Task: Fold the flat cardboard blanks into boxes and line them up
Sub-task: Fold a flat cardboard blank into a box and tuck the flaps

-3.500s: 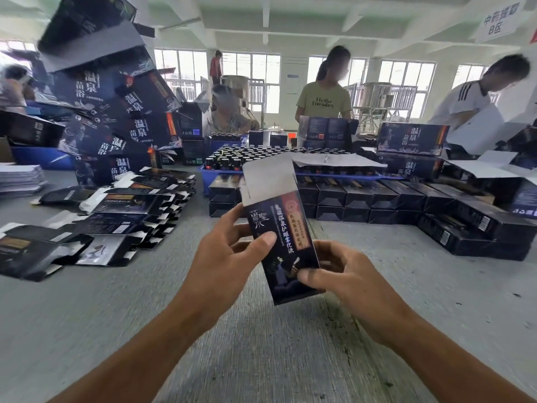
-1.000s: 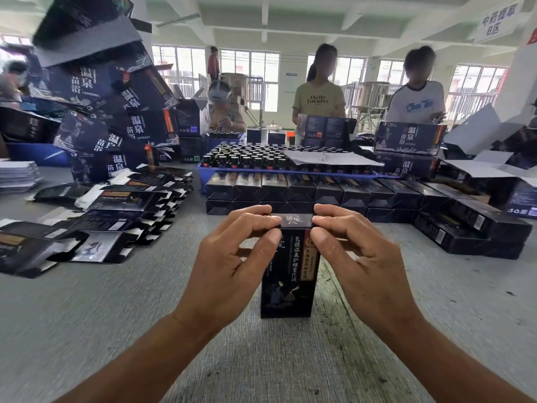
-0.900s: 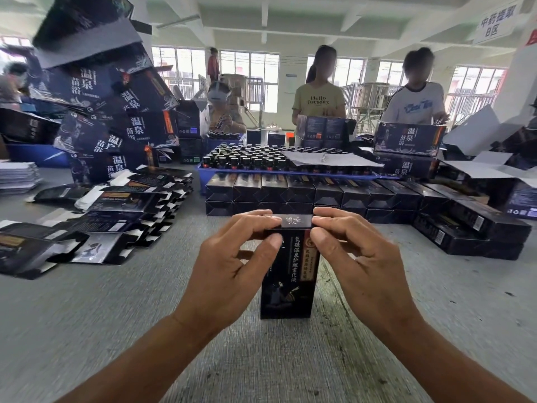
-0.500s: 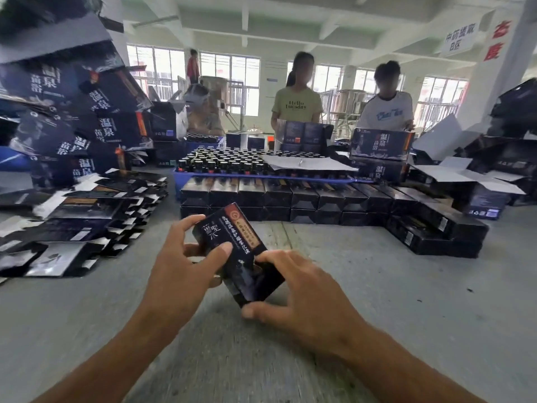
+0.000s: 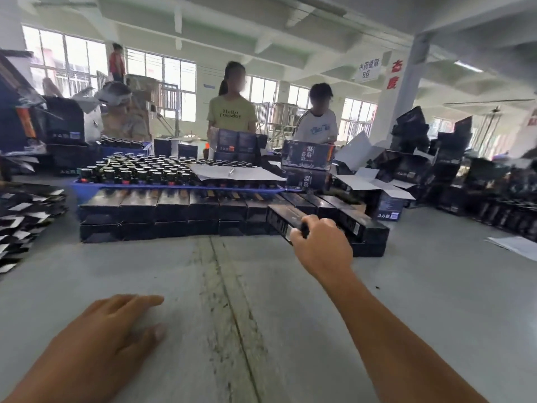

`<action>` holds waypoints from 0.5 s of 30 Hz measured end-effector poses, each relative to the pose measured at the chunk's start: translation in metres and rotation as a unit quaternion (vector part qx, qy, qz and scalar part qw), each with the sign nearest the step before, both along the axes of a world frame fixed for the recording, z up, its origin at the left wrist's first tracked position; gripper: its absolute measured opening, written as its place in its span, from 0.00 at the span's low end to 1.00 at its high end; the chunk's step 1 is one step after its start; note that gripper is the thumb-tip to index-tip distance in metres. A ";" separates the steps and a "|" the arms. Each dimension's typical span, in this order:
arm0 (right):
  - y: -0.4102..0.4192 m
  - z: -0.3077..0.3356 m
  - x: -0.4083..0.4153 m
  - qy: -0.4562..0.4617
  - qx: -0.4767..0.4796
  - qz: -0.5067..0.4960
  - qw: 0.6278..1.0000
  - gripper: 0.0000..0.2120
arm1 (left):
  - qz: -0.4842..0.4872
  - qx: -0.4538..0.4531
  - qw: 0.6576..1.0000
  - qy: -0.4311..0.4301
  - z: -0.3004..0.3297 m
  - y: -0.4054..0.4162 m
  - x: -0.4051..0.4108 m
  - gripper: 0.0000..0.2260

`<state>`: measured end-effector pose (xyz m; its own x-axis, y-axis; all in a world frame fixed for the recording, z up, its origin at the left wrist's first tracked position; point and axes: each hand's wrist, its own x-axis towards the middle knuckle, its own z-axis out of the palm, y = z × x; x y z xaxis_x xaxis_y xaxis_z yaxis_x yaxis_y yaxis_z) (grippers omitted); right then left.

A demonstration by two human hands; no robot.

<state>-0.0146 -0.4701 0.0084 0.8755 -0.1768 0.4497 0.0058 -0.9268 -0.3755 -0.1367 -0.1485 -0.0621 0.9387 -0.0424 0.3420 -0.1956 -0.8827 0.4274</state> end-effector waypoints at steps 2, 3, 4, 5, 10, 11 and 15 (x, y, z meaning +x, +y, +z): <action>-0.022 0.004 0.019 -0.001 -0.040 -0.055 0.998 0.22 | -0.003 -0.004 1.000 -0.011 -0.004 0.000 0.001 0.14; -0.031 0.006 0.028 -0.010 -0.056 -0.077 0.995 0.22 | -0.002 -0.005 0.999 -0.033 -0.006 0.000 0.004 0.15; -0.039 0.009 0.036 -0.020 -0.072 -0.097 0.992 0.21 | -0.001 0.001 0.998 -0.069 -0.010 0.000 0.007 0.19; -0.047 0.010 0.043 -0.026 -0.085 -0.115 0.989 0.21 | -0.007 0.013 0.995 -0.100 -0.013 0.001 0.010 0.22; -0.075 0.007 0.064 0.029 -0.144 -0.157 0.977 0.21 | -0.029 0.038 0.993 -0.109 -0.034 0.013 0.026 0.12; -0.079 0.004 0.067 0.035 -0.152 -0.156 0.975 0.20 | -0.025 0.046 0.994 -0.097 -0.039 0.017 0.030 0.13; -0.088 -0.009 0.073 0.066 -0.173 -0.141 0.973 0.17 | -0.010 0.047 0.996 -0.071 -0.057 0.027 0.040 0.13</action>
